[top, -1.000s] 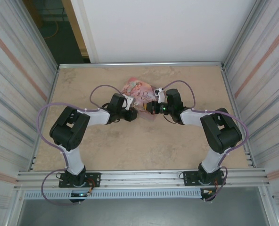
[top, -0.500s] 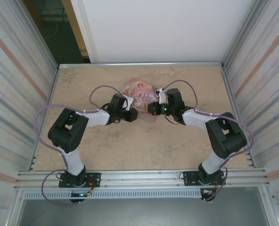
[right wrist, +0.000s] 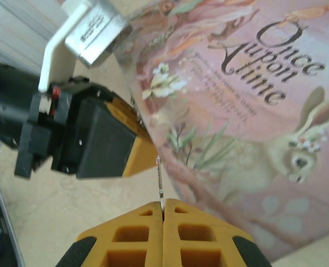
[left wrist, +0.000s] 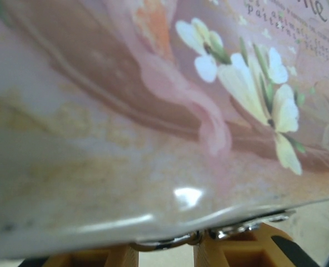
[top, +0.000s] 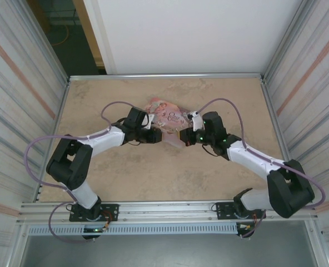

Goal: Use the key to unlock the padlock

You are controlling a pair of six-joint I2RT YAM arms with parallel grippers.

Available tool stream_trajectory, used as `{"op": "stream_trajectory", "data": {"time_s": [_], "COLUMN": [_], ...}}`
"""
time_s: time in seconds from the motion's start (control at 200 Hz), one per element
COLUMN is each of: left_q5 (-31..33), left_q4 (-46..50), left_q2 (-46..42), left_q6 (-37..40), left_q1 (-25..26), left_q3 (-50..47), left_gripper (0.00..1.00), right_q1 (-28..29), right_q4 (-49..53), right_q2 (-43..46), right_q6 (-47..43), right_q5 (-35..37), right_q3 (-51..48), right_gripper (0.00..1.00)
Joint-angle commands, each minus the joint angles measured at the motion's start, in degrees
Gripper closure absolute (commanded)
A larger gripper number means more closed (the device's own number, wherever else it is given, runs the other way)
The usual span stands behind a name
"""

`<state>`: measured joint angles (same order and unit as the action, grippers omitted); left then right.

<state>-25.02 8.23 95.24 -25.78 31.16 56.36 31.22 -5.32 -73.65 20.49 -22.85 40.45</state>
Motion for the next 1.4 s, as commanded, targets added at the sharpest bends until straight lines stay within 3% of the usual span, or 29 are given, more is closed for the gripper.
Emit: {"op": "stream_trajectory", "data": {"time_s": [0.0,0.301,0.691,1.393], "left_q5": [-4.52,-7.45,-10.54,-14.16], "left_q4": [3.09,5.79,6.09,6.27], "left_q2": [-3.44,-4.76,-6.63,-5.68], "left_q6": [-4.26,-9.61,-13.29,-14.44], "left_q1": [0.32,0.40,0.40,0.40], "left_q3": [3.51,5.91,6.57,7.74], "left_gripper": [0.96,0.99,1.00,1.00], "right_q1": [1.86,8.59,16.25,17.47], "right_q4": [4.22,4.28,-1.27,-9.04], "right_q2": [3.87,8.41,6.69,-0.36], "right_q6": [-3.98,-6.53,-11.03,-15.39], "right_q5": [4.53,11.95,18.95,20.31], "right_q3": [-1.48,-5.17,-8.17,-8.51], "right_gripper": [1.00,1.00,1.00,1.00]}}
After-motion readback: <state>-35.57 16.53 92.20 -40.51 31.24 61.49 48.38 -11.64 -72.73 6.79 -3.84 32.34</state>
